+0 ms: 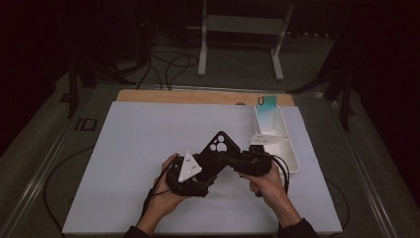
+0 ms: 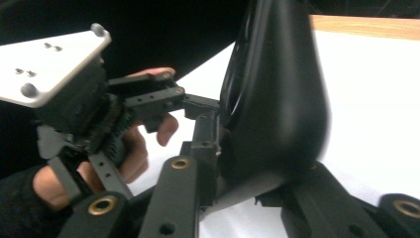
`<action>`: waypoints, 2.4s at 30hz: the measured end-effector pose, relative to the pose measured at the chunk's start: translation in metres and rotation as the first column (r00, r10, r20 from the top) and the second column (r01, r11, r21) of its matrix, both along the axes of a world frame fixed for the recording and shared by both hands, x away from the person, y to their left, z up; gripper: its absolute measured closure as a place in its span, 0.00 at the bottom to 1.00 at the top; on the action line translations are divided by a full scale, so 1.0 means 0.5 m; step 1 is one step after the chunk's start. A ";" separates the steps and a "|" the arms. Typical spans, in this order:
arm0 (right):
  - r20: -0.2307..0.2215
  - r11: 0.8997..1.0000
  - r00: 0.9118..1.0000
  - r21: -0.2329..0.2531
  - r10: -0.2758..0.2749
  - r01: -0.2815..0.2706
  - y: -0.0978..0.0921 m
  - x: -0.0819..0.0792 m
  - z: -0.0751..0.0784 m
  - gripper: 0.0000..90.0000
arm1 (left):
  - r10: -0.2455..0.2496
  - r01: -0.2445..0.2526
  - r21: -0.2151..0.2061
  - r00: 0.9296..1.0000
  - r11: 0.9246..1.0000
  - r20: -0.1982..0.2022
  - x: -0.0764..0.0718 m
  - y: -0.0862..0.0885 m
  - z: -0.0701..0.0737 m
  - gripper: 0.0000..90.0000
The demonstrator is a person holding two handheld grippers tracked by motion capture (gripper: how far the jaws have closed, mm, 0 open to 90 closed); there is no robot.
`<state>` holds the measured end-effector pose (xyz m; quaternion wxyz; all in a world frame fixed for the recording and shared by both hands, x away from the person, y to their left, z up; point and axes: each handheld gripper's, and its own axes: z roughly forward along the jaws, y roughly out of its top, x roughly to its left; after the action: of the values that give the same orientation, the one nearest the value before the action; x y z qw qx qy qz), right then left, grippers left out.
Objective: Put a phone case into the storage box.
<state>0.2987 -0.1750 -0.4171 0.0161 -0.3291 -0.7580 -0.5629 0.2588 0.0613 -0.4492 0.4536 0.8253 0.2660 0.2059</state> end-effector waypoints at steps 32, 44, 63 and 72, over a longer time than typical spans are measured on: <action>0.078 0.998 0.997 -0.055 0.010 -0.006 0.001 -0.011 0.012 0.97 | -0.052 0.042 -0.109 0.994 0.993 -0.094 0.016 0.044 0.017 0.17; 0.138 0.999 0.989 -0.027 0.044 -0.041 -0.010 -0.020 0.045 0.97 | -0.120 0.100 -0.128 0.981 0.987 -0.155 0.019 0.044 0.013 0.11; 0.168 0.965 0.951 -0.052 0.260 -0.255 0.050 -0.041 0.042 0.97 | -0.298 0.265 -0.182 0.936 0.947 -0.189 0.009 0.022 0.002 0.31; 0.187 0.967 0.951 -0.113 0.247 -0.229 0.038 -0.034 0.044 0.95 | -0.325 0.285 -0.205 0.924 0.936 -0.202 0.014 0.037 0.001 0.64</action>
<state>0.2819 -0.1561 -0.3952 -0.0071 -0.1773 -0.8144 -0.5525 0.2659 0.0796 -0.4485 0.5152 0.8329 0.2020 0.0107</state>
